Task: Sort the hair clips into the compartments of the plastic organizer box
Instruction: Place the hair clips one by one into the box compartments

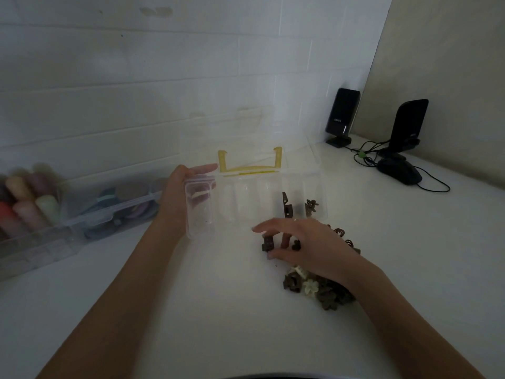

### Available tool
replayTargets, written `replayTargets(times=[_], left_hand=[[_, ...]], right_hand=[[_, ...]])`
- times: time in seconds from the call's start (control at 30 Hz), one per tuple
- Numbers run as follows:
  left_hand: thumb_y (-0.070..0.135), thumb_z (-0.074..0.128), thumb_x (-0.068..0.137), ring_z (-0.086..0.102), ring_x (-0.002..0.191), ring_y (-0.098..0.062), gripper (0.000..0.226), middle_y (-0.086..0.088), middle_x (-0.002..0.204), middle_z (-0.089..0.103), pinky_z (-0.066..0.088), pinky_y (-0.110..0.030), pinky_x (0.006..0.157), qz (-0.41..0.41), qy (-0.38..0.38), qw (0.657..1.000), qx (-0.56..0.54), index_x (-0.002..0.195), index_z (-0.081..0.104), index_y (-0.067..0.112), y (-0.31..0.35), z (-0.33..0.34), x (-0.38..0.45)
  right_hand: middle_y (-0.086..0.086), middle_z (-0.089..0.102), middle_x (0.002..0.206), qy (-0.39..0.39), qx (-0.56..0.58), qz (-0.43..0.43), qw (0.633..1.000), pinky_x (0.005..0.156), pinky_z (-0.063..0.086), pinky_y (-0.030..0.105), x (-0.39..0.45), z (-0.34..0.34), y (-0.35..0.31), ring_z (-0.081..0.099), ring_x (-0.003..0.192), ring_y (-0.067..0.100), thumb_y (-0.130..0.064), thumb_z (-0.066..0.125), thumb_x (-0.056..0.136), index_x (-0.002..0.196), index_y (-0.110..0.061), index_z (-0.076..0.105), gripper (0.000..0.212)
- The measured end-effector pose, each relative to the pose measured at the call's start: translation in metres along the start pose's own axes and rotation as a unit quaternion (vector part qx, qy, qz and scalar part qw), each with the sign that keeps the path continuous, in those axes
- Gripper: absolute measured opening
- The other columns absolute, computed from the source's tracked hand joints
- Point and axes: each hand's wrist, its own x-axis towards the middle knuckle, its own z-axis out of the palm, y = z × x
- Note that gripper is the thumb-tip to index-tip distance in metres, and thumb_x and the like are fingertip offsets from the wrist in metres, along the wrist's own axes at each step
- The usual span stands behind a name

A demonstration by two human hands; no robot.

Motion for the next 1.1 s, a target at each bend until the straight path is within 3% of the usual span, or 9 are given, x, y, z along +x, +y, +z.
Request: replayTargets(times=[0.17, 0.3, 0.4, 0.5, 0.7, 0.77, 0.9, 1.0, 1.1], left_hand=[[0.018, 0.031, 0.081, 0.056, 0.076, -0.018, 0.048, -0.001, 0.070, 0.070, 0.043, -0.027, 0.070, 0.003, -0.003, 1.000, -0.003, 0.072, 0.078, 0.020, 0.002, 0.001, -0.001], [0.017, 0.031, 0.080, 0.057, 0.076, -0.018, 0.047, -0.002, 0.071, 0.070, 0.043, -0.026, 0.067, 0.007, -0.005, 1.000, -0.003, 0.073, 0.078, 0.019, 0.001, 0.001, -0.002], [0.017, 0.030, 0.081, 0.058, 0.075, -0.017, 0.049, 0.001, 0.067, 0.070, 0.043, -0.026, 0.068, 0.005, -0.013, 1.000, 0.000, 0.071, 0.078, 0.021, 0.003, 0.001, -0.003], [0.015, 0.030, 0.081, 0.058, 0.076, -0.018, 0.050, 0.001, 0.066, 0.070, 0.042, -0.025, 0.069, 0.003, -0.013, 1.000, 0.002, 0.069, 0.078, 0.021, 0.005, 0.001, -0.004], [0.014, 0.029, 0.081, 0.058, 0.076, -0.017, 0.051, 0.000, 0.066, 0.071, 0.044, -0.023, 0.066, 0.002, -0.016, 1.000, 0.001, 0.068, 0.078, 0.021, 0.006, 0.001, -0.007], [0.013, 0.028, 0.081, 0.058, 0.076, -0.018, 0.052, 0.001, 0.067, 0.071, 0.043, -0.024, 0.068, 0.005, -0.012, 1.000, 0.001, 0.067, 0.077, 0.020, 0.007, 0.002, -0.008], [0.013, 0.028, 0.080, 0.057, 0.074, -0.019, 0.053, -0.001, 0.064, 0.071, 0.042, -0.025, 0.068, 0.009, -0.017, 1.000, 0.009, 0.065, 0.077, 0.020, 0.006, 0.003, -0.010], [0.014, 0.028, 0.081, 0.058, 0.071, -0.019, 0.052, -0.003, 0.065, 0.070, 0.043, -0.025, 0.065, 0.003, -0.032, 0.999, 0.009, 0.068, 0.078, 0.019, 0.006, 0.005, -0.011], [0.017, 0.029, 0.081, 0.058, 0.060, -0.015, 0.047, -0.006, 0.068, 0.068, 0.044, -0.024, 0.058, -0.019, -0.030, 0.999, 0.012, 0.075, 0.076, 0.016, 0.006, 0.006, -0.011]], right_hand=[[-0.018, 0.064, 0.099, 0.035, 0.064, -0.016, 0.997, 0.076, 0.053, 0.022, 0.000, 0.003, 0.003, 0.062, 0.081, 0.003, -0.019, 0.072, 0.081, 0.100, -0.032, 0.071, 0.023], [-0.003, 0.069, 0.098, 0.153, 0.231, 0.001, 0.961, 0.075, 0.054, 0.018, -0.003, -0.004, 0.006, 0.067, 0.087, 0.009, -0.001, 0.073, 0.077, 0.104, -0.018, 0.069, 0.032], [0.000, 0.069, 0.096, 0.228, 0.282, 0.004, 0.932, 0.078, 0.053, 0.020, -0.005, -0.008, 0.008, 0.068, 0.088, 0.013, 0.006, 0.069, 0.078, 0.103, -0.015, 0.067, 0.033], [-0.006, 0.068, 0.094, 0.285, 0.231, 0.001, 0.930, 0.078, 0.053, 0.022, -0.006, -0.011, 0.009, 0.066, 0.087, 0.012, 0.004, 0.069, 0.077, 0.089, -0.019, 0.063, 0.026], [-0.019, 0.065, 0.094, 0.356, 0.054, 0.029, 0.932, 0.076, 0.036, 0.007, 0.001, -0.008, 0.018, 0.051, 0.095, 0.005, -0.010, 0.075, 0.074, 0.075, -0.019, 0.057, 0.020], [-0.021, 0.063, 0.091, 0.388, 0.013, 0.015, 0.922, 0.080, 0.037, 0.011, 0.006, -0.005, 0.019, 0.048, 0.093, 0.007, -0.010, 0.077, 0.073, 0.076, -0.016, 0.060, 0.018], [-0.011, 0.068, 0.092, 0.411, -0.097, -0.015, 0.906, 0.077, 0.044, 0.033, 0.015, -0.003, 0.026, 0.051, 0.090, 0.015, -0.012, 0.077, 0.072, 0.075, -0.016, 0.064, 0.014], [-0.001, 0.066, 0.100, 0.406, -0.202, -0.022, 0.891, 0.071, 0.044, 0.034, 0.017, 0.000, 0.031, 0.046, 0.091, 0.017, -0.019, 0.073, 0.075, 0.078, -0.019, 0.071, 0.004], [0.003, 0.062, 0.095, 0.411, -0.200, -0.037, 0.889, 0.068, 0.043, 0.032, 0.015, -0.004, 0.031, 0.044, 0.084, 0.017, -0.022, 0.070, 0.079, 0.084, -0.020, 0.074, 0.007]])
